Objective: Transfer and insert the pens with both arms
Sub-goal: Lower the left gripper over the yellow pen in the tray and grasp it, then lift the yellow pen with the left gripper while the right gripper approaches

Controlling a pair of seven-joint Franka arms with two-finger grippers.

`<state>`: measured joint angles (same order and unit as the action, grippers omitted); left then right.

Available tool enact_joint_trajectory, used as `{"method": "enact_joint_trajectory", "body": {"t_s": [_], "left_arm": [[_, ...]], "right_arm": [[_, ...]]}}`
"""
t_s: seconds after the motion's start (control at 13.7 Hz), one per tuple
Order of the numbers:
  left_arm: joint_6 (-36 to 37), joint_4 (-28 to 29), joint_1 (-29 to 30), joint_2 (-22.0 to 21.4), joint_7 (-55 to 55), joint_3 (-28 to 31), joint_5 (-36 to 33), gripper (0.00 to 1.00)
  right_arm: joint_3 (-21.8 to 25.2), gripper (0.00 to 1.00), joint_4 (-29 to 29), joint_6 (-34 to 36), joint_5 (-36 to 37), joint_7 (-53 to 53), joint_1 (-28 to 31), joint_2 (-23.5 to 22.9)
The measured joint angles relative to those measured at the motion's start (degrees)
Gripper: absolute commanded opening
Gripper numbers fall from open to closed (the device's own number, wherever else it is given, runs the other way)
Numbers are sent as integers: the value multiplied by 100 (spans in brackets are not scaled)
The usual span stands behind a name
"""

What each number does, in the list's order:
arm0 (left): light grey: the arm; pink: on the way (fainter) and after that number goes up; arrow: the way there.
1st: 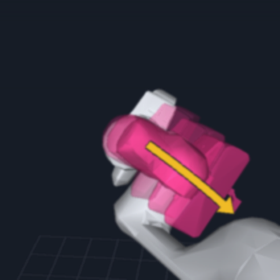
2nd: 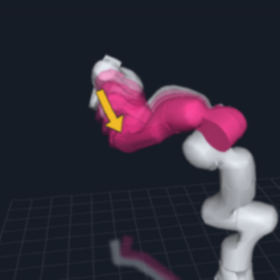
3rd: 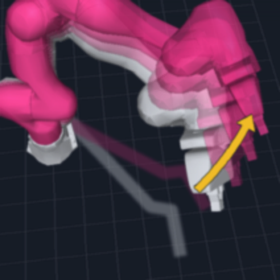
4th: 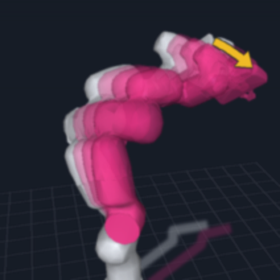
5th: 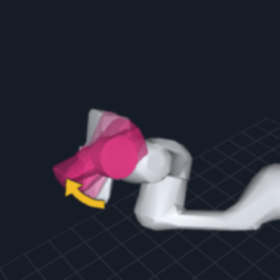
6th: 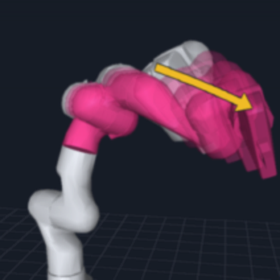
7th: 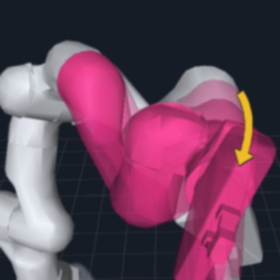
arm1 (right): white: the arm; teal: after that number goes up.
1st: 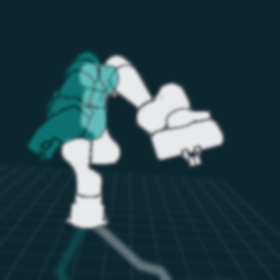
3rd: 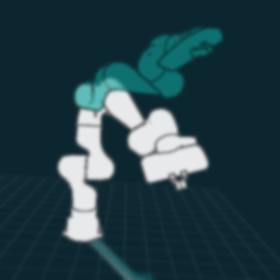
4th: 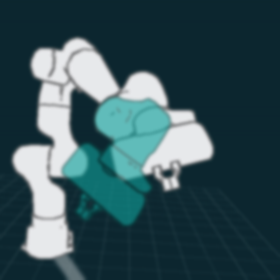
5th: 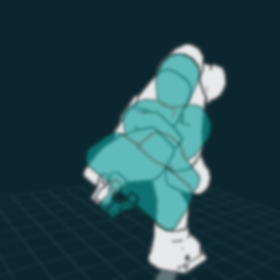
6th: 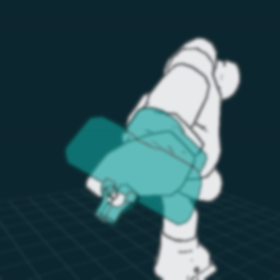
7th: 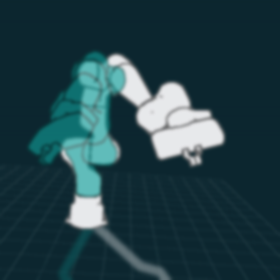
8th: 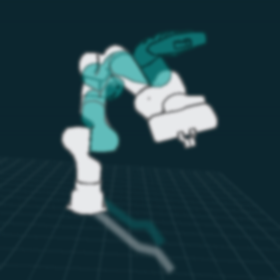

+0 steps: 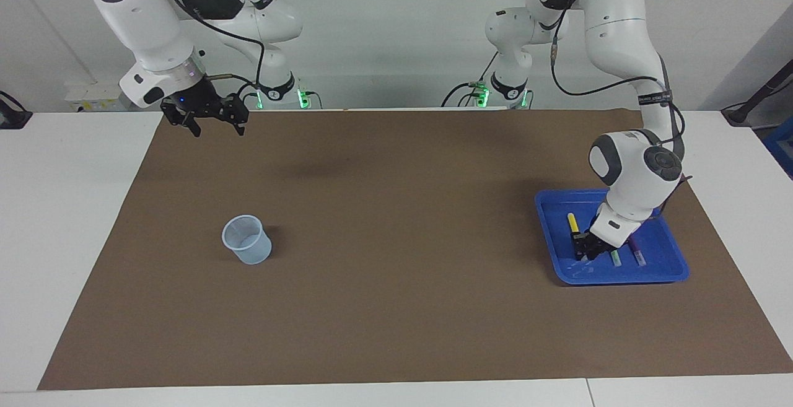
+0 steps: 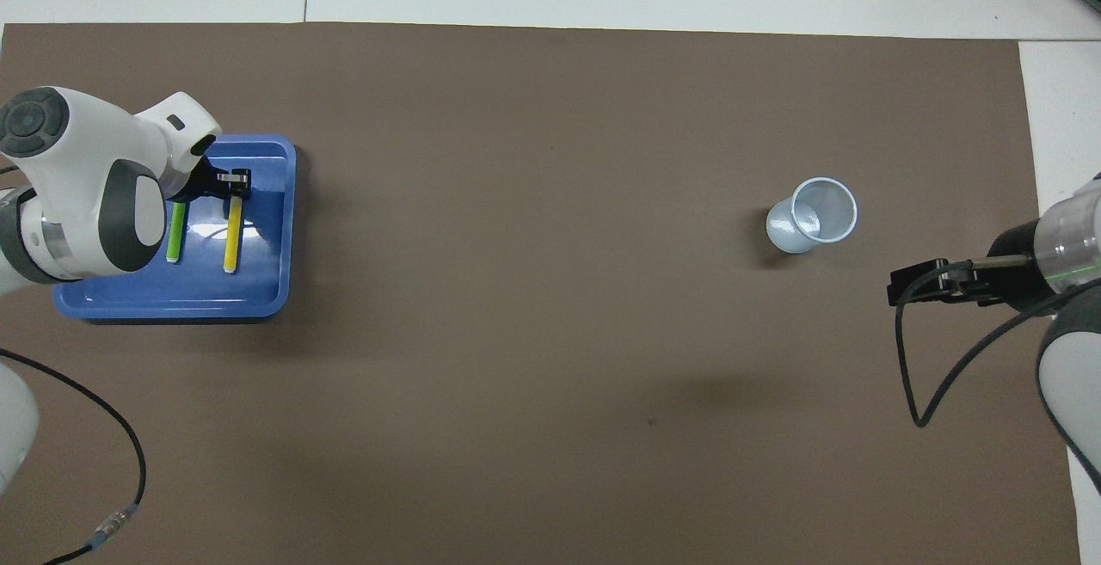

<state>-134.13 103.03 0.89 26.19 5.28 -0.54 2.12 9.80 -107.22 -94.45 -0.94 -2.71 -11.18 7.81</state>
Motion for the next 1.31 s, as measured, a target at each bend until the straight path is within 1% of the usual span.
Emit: {"method": "enact_joint_trajectory", "body": {"t_s": [0.22, 0.51, 0.66, 0.95, 1.09, 1.31], "left_arm": [[221, -54, -1, -19, 2, -16, 8, 0], [1196, -567, 15, -41, 4, 5, 176, 0], [1561, -753, 16, -99, 4, 4, 213, 0], [2082, -821, -20, -494, -12, -29, 719, 0], [2397, -820, -135, -714, -341, -42, 911, 0], [2674, -805, -563, -893, -1321, -65, 1327, 0]], "right_arm": [[0, 100, -6, 0, 0, 0, 0, 3], [-1, 99, -9, 0, 0, 0, -2, 6], [-2, 99, -10, 0, 0, 0, -4, 7], [-23, 99, -10, -6, -95, 0, -118, 8], [-38, 99, -10, -82, -272, 0, -148, 10], [-42, 97, -9, -254, -550, 0, -175, 21]]}}
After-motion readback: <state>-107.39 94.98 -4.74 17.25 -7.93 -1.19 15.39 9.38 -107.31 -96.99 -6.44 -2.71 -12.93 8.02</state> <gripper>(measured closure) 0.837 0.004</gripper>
